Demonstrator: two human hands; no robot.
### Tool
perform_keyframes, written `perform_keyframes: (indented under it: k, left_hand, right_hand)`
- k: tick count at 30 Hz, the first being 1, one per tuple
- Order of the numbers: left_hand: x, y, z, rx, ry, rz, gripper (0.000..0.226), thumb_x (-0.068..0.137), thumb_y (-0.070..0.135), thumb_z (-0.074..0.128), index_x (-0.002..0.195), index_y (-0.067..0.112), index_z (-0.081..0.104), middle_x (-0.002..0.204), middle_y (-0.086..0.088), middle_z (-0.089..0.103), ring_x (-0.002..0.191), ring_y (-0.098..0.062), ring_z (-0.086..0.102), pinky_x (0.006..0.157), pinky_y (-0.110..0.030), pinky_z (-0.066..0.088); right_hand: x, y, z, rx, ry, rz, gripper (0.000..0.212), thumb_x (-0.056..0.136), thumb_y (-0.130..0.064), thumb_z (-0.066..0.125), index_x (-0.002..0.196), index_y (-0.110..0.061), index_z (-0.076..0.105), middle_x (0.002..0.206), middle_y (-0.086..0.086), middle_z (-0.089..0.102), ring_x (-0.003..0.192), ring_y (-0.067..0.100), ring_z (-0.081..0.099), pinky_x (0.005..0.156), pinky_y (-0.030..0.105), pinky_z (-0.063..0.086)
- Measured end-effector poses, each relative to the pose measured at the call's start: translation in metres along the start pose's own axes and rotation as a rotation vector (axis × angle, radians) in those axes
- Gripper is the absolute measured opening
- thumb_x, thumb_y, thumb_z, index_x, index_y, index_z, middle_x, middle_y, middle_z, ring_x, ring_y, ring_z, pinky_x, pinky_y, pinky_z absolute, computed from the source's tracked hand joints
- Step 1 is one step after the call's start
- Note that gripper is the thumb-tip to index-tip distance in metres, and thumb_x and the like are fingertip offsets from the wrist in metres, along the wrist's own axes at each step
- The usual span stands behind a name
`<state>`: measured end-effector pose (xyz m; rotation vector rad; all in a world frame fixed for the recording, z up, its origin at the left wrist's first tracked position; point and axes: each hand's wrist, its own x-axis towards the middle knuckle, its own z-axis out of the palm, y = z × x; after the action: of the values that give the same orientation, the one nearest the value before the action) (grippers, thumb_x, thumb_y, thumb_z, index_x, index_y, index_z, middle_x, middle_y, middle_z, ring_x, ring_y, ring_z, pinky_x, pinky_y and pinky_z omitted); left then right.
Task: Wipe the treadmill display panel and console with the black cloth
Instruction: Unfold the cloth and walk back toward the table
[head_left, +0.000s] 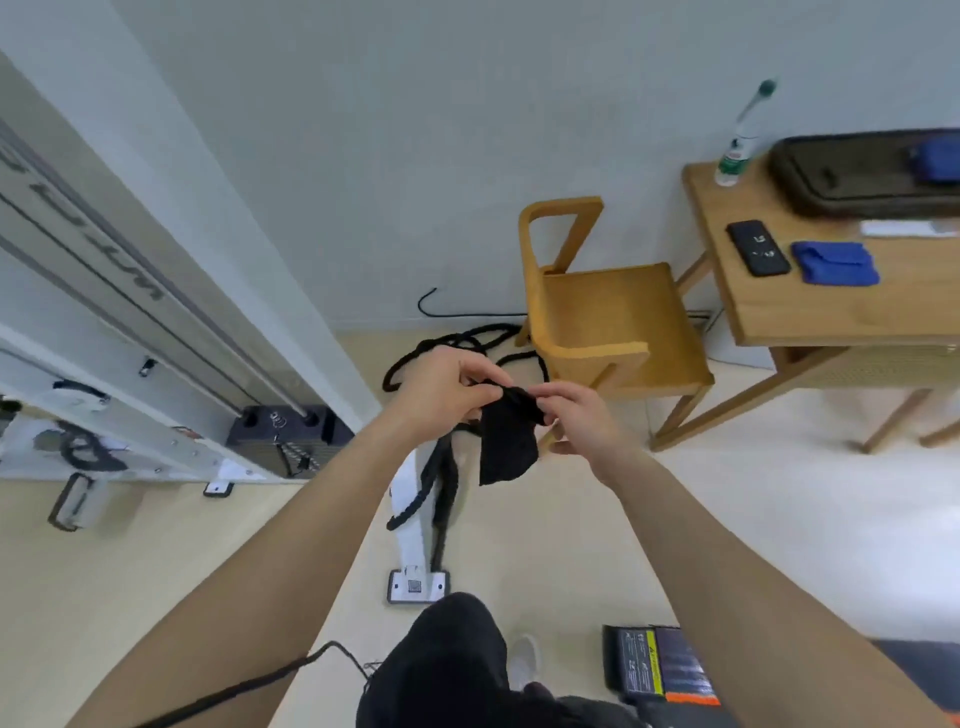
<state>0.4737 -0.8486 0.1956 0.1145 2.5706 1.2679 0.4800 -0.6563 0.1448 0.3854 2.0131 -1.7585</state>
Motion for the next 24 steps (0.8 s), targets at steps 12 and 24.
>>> perform_keyframes:
  k: [12, 24]
  left_hand:
    - [0.219, 0.109, 0.071, 0.139, -0.433, 0.330, 0.015, 0.093, 0.015, 0.068, 0.091, 0.027, 0.077, 0.092, 0.008, 0.068, 0.083, -0.009, 0.067, 0.061, -0.019, 0.054]
    - [0.344, 0.217, 0.186, 0.192, -0.391, 0.493, 0.011, 0.094, 0.019, 0.066, 0.100, 0.025, 0.073, 0.096, 0.010, 0.070, 0.092, -0.007, 0.064, 0.078, -0.023, 0.048]
  right_hand:
    - [0.066, 0.001, -0.204, -0.324, 0.379, 0.031, 0.010, 0.086, -0.023, 0.070, 0.088, -0.013, 0.069, 0.083, 0.006, 0.074, 0.075, 0.018, 0.070, 0.070, 0.036, 0.058]
    - [0.042, -0.046, -0.363, 0.151, 0.496, 0.012, 0.013, 0.095, -0.007, 0.065, 0.102, -0.002, 0.075, 0.082, 0.008, 0.065, 0.079, 0.017, 0.062, 0.075, 0.025, 0.057]
